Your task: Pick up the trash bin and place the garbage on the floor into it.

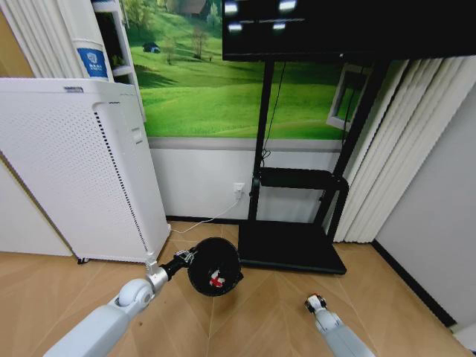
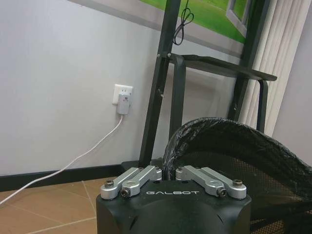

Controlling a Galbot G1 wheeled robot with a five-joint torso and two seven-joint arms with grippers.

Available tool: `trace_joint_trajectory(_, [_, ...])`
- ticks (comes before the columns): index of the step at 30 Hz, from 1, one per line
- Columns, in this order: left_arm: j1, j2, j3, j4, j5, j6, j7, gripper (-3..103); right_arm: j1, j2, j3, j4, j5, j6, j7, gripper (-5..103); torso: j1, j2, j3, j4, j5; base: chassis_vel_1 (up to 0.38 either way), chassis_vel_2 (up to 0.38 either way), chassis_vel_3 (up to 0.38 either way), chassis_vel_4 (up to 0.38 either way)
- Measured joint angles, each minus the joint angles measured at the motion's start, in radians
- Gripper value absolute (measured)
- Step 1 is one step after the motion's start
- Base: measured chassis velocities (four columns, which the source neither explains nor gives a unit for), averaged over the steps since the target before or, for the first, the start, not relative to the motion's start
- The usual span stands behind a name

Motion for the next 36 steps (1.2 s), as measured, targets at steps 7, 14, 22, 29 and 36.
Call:
trace_joint_trajectory(7, [-0.008, -0.01, 0.0, 0.011, 0.0, -0.001, -0.001, 7, -0.024, -0.04, 0.005, 0.021, 0.033, 0.008, -0.004, 30, 0.0, 0.0, 0.0, -0.0001, 0.0001, 0.0, 0.0, 0.0, 0.0])
trace_joint_trajectory(14, [-0.008, -0.019, 0.003, 0.02, 0.002, -0.003, 0.0, 7, -0.106, -0.08, 0.032, 0.124, 0.095, 0.01, 0.005, 14, 0.0, 0.0, 0.0, -0.0006, -0.0008, 0.0, 0.0, 0.0, 0.0])
trace_joint_trajectory(22, [-0.007, -0.022, 0.004, 0.028, 0.004, -0.004, 0.0, 7, -0.149, -0.093, 0.048, 0.196, 0.127, 0.011, 0.016, 2, 0.0, 0.0, 0.0, -0.0007, -0.0003, 0.0, 0.0, 0.0, 0.0])
trace_joint_trajectory(29, [-0.005, -0.023, 0.003, 0.031, 0.006, -0.005, 0.0, 7, -0.176, -0.116, 0.06, 0.27, 0.151, 0.008, 0.027, 2, 0.0, 0.0, 0.0, -0.0005, -0.0008, 0.0, 0.0, 0.0, 0.0])
trace_joint_trajectory(36, [-0.007, -0.032, 0.006, 0.051, 0.011, -0.006, 0.001, 7, -0.234, -0.149, 0.092, 0.399, 0.203, 0.005, 0.046, 2, 0.0, 0.0, 0.0, -0.0005, -0.0006, 0.0, 0.0, 0.0, 0.0])
